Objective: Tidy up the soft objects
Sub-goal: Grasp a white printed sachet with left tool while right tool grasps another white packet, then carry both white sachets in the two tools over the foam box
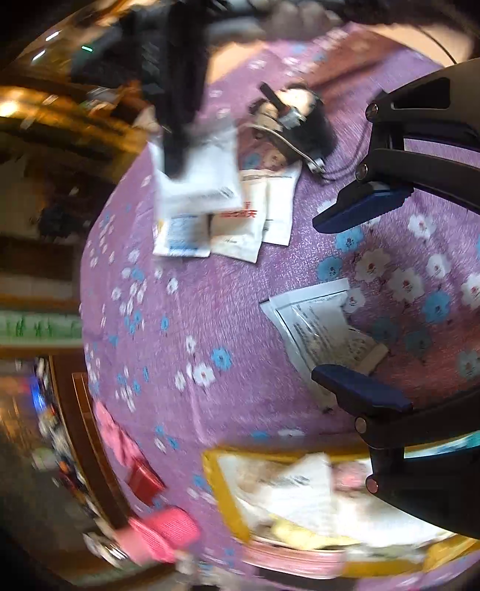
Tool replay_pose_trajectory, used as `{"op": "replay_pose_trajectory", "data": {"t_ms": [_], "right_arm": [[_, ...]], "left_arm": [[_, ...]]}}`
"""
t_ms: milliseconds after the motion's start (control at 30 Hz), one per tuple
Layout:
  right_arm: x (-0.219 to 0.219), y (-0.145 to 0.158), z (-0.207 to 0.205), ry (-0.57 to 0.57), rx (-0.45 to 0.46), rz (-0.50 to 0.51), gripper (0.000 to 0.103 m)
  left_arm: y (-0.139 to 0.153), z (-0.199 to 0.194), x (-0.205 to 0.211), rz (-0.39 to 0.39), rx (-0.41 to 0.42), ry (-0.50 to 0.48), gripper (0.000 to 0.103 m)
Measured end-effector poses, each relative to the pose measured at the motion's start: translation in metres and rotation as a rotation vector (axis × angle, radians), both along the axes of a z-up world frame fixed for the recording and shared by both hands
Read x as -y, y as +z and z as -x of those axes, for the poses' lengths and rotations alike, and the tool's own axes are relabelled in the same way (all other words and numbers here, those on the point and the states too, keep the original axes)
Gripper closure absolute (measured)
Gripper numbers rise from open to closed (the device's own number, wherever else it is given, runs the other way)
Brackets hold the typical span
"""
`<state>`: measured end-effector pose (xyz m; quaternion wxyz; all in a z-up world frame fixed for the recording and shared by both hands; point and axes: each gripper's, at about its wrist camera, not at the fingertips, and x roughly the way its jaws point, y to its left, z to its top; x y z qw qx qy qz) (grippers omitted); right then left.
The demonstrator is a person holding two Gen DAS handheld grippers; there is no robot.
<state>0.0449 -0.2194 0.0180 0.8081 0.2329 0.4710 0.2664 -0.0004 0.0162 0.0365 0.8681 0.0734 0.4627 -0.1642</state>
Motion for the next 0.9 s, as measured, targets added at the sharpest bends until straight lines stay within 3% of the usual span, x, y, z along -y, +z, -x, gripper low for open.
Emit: {"op": "replay_pose_trajectory", "data": {"t_ms": [133, 200, 233, 300, 333, 500, 600, 900], "right_arm": [[0.028, 0.010, 0.018, -0.047, 0.040, -0.035, 0.092], [0.043, 0.016, 0.028, -0.075, 0.065, -0.060, 0.092], [0.050, 0.019, 0.031, -0.084, 0.074, -0.068, 0.092], [0.066, 0.023, 0.040, -0.110, 0.094, -0.083, 0.092], [0.072, 0.023, 0.043, -0.118, 0.099, -0.086, 0.092], [0.091, 0.015, 0.057, -0.151, 0.089, -0.097, 0.092], [0.099, 0.009, 0.068, -0.164, 0.080, -0.105, 0.092], [0.110, -0.010, 0.111, -0.187, 0.055, -0.129, 0.092]], "left_arm": [[-0.018, -0.018, 0.018, -0.218, 0.032, -0.114, 0.026], [-0.029, -0.031, 0.016, -0.245, -0.029, -0.120, 0.031], [-0.030, -0.032, 0.016, -0.231, -0.047, -0.133, 0.038], [-0.029, -0.030, 0.018, -0.211, -0.058, -0.158, 0.080], [-0.028, -0.028, 0.020, -0.230, -0.059, -0.153, 0.088], [-0.021, -0.012, 0.019, -0.170, -0.059, -0.143, 0.089], [-0.007, 0.004, 0.019, -0.090, -0.048, -0.140, 0.089], [0.016, 0.072, 0.046, 0.018, -0.024, -0.247, 0.088]]}}
